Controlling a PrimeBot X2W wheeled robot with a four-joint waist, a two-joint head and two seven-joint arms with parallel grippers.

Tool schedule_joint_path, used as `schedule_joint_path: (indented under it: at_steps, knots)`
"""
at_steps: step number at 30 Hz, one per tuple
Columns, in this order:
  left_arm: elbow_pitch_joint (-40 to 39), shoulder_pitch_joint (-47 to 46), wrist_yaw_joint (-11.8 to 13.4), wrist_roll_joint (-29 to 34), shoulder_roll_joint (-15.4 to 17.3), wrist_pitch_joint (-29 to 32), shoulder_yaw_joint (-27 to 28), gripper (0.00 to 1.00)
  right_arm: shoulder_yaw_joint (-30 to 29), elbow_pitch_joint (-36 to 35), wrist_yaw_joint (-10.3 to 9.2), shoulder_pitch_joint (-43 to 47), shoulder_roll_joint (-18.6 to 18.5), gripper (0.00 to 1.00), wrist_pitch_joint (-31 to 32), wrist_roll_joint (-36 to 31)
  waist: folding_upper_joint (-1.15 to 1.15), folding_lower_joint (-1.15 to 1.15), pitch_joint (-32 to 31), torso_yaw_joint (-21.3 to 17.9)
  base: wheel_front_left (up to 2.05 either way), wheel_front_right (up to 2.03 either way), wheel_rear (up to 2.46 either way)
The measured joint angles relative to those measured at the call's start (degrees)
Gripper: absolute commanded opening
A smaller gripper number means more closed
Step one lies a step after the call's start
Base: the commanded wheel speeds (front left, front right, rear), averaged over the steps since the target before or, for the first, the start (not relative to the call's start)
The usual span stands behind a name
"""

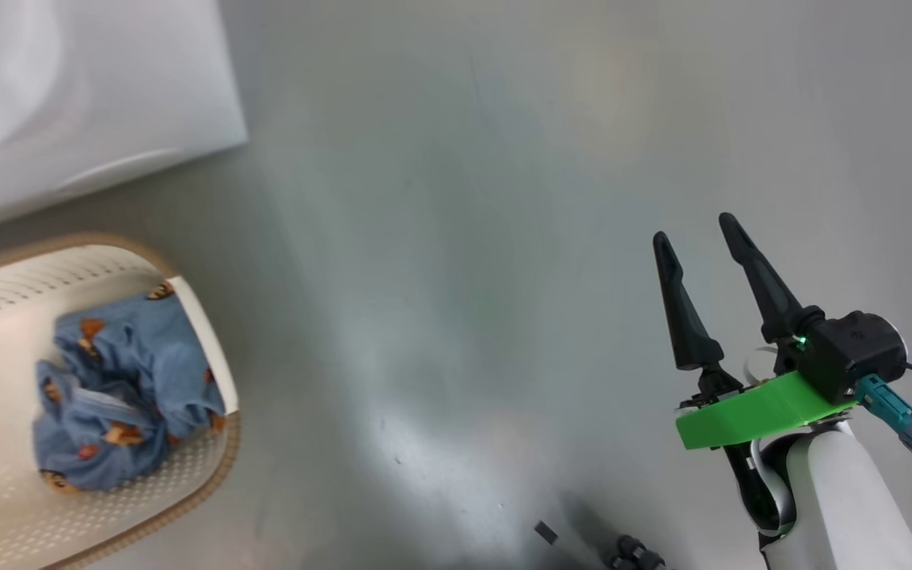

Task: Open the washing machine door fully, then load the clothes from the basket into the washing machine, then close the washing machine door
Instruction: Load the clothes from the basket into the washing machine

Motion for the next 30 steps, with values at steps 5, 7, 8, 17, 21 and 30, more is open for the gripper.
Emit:
schedule_joint_path:
  at_steps: [5, 7, 8, 17, 21, 30]
  knots:
    - [-2.8, 8.9, 0.0, -3.4, -2.0, 0.0, -4.5, 1.00, -1.2, 0.4, 0.00, 0.5, 0.0, 1.00, 0.0, -2.9, 0.00, 0.00, -4.1, 2.6, 0.00, 0.00, 0.00]
    - [-4.1, 11.9, 0.0, -4.8, -2.5, 0.0, -5.7, 1.00, -1.7, 0.6, 0.00, 1.4, 0.0, 1.00, 0.0, -3.4, 0.00, 0.00, -5.7, 3.6, 0.00, 0.00, 0.00]
    - [-4.7, 13.4, 0.0, -5.3, -2.7, 0.0, -6.2, 1.00, -2.0, 0.9, 0.00, 1.7, 0.0, 1.00, 0.0, -3.7, 0.00, 0.00, -6.5, 4.0, 0.00, 0.00, 0.00]
    - [-12.7, 28.4, 0.0, -9.6, -4.2, -0.5, -8.5, 1.00, -3.8, 1.9, 0.00, 6.3, -0.1, 1.00, 0.0, -6.5, 0.00, 0.00, -14.8, 8.3, 0.00, 0.00, 0.00]
    - [-17.0, 34.6, 0.1, -10.5, -4.5, -0.5, -8.6, 1.00, -4.2, 2.1, 0.00, 8.5, -0.1, 1.00, 0.0, -7.0, 0.00, 0.00, -18.6, 10.4, 0.00, 0.00, 0.00]
    - [-31.5, 50.5, 5.7, -11.9, -4.1, -0.8, -7.7, 1.00, -4.7, 1.0, 0.00, 13.2, -0.1, 1.00, 1.2, -7.1, 0.00, 0.00, -26.7, 14.7, 0.00, 0.00, 0.00]
